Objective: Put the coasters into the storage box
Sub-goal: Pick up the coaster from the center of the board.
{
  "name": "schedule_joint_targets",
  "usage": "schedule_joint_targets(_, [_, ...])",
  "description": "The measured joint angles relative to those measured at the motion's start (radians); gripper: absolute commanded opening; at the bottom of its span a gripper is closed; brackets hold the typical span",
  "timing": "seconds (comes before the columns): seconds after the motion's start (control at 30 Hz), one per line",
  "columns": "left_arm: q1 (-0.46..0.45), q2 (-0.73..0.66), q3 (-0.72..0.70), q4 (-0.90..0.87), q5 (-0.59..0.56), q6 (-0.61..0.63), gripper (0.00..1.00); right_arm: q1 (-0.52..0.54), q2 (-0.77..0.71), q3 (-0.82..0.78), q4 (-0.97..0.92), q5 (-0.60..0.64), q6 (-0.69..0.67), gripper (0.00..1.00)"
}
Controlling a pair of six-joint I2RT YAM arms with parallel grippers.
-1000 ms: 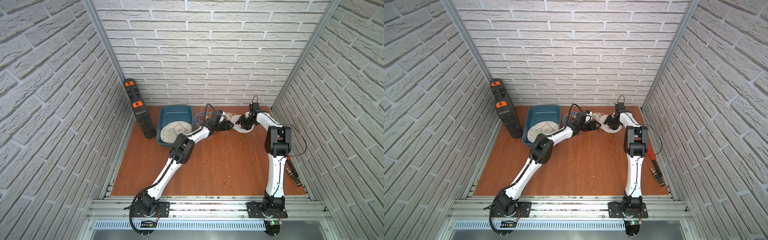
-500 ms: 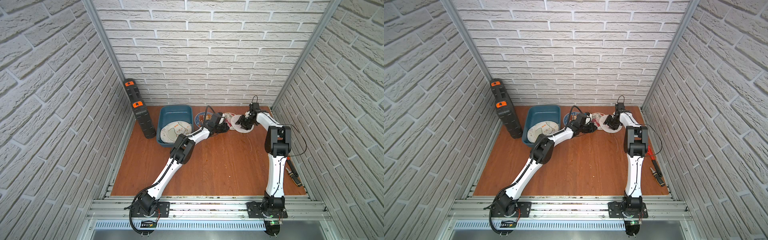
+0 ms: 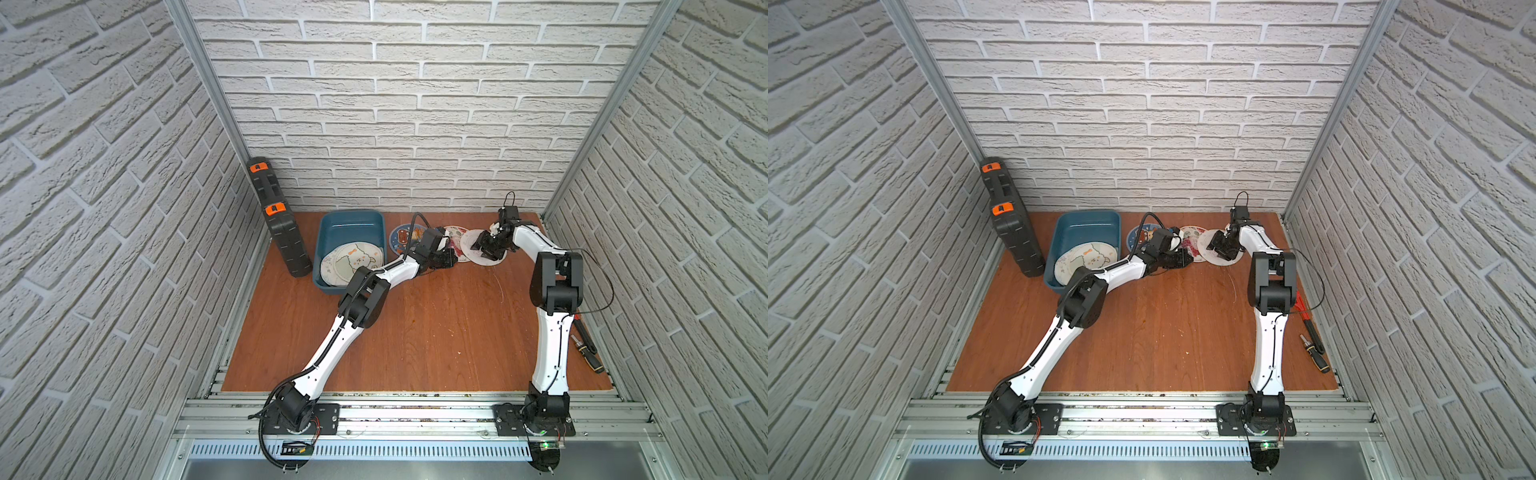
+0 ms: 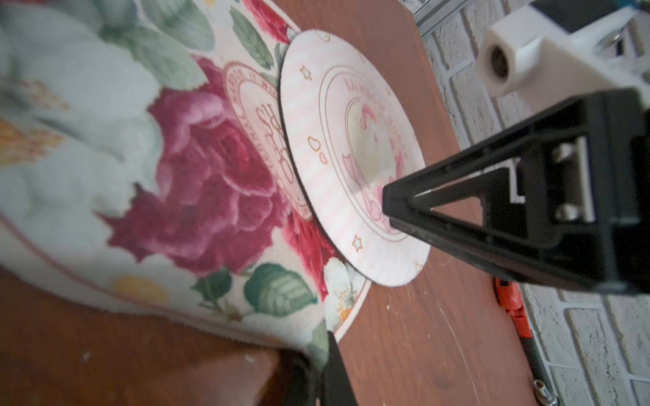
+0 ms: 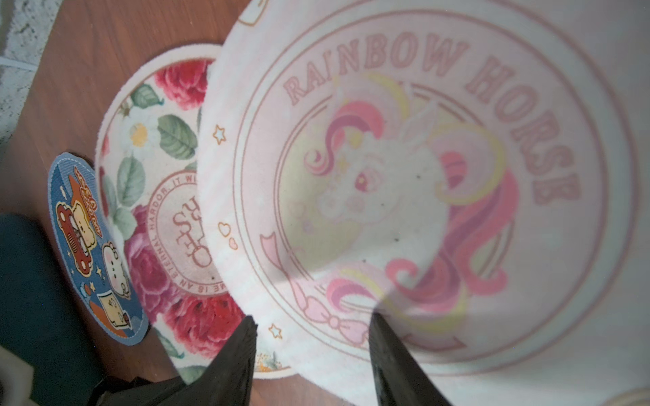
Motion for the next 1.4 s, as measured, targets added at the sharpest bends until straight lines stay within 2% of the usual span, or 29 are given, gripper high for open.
schedule_joint_targets(0.3, [-0.039,-0.161,-0.214,-0.059,-0.071,0.105,0.0,0.0,-0.057,-0.084,-0.008,0.026,-0.027,0.53])
schedule_joint_targets(0.53, [-0.063,-0.204,-0.236,-0.119,-0.091,0.176,0.0,0.0,-0.105,-0.146,-0.035,0.061,-0.05,0.52])
schedule_joint_targets(0.97, [-0.115,-0.367,-0.356,-0.186,-0.143,0.277,0.0,-0.001,-0.257,-0.301,-0.079,0.13,-0.077,0.52])
schedule_joint_targets(1.4, [-0.116,-0.523,-0.396,-0.386,-0.261,0.407,0.0,0.009,-0.362,-0.401,-0.071,0.101,-0.096,0.52])
